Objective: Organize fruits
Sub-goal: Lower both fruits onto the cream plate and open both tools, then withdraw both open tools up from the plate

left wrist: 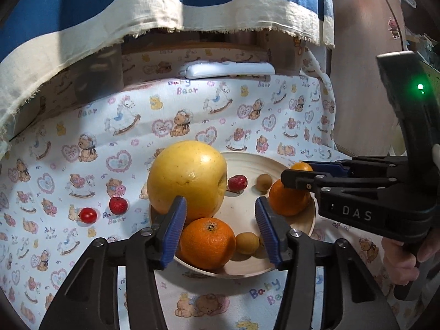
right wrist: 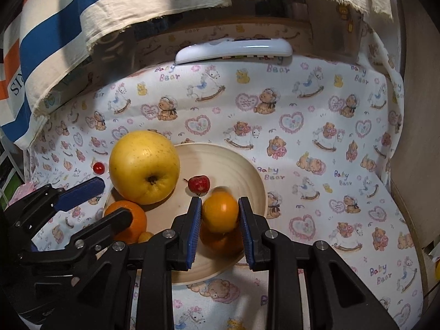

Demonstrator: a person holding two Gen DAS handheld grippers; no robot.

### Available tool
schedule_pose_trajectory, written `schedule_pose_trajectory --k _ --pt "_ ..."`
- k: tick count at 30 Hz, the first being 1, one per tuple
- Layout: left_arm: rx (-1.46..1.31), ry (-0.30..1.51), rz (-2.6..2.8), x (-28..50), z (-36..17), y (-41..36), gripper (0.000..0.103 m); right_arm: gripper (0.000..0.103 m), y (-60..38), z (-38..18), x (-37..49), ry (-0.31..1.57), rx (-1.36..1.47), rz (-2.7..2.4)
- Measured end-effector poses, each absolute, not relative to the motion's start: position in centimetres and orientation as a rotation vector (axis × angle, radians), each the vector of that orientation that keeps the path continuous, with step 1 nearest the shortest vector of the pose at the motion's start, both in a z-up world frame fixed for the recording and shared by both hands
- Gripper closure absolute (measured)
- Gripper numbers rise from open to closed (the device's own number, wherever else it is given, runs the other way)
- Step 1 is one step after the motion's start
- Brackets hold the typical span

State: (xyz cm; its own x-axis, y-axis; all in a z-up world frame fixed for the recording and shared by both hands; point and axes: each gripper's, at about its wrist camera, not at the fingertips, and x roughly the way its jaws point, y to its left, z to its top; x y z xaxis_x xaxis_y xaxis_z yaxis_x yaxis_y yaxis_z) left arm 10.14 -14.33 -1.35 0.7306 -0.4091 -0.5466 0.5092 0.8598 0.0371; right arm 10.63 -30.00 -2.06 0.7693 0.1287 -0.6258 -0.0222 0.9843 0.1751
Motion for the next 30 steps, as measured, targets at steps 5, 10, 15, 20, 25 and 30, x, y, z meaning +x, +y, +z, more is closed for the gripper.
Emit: schedule_pose_trajectory --k 5,10,15,20,25,30 --pt "0.173 0.534 -0.494 10.1 -1.0 -13.9 0.044 0.049 -30.5 -1.9 10.4 0.672 0.192 0.071" --pt "0.143 0.503 -0.481 10.0 -0.5 -13.3 0.034 0.046 -30.6 -1.7 10.2 0.654 0.191 0.06" --pt "0.122 0.493 -0.47 10.1 -0.3 -12.7 0.028 0.046 -30.6 -1.7 10.3 0.656 0.191 0.059" --pt "0.123 0.497 -0.465 10.3 -0.5 -12.7 0.028 0.044 -30.9 -1.6 10.1 0.634 0.212 0.069" --pt "0.128 0.498 -0.468 10.2 -0.6 -12.8 0.028 0.043 -32.5 -1.0 9.8 0.551 0.265 0.212" --pt "0.135 0.496 -0.466 10.2 -0.5 -12.9 0.028 0.043 -33.0 -1.2 10.0 0.571 0.312 0.22"
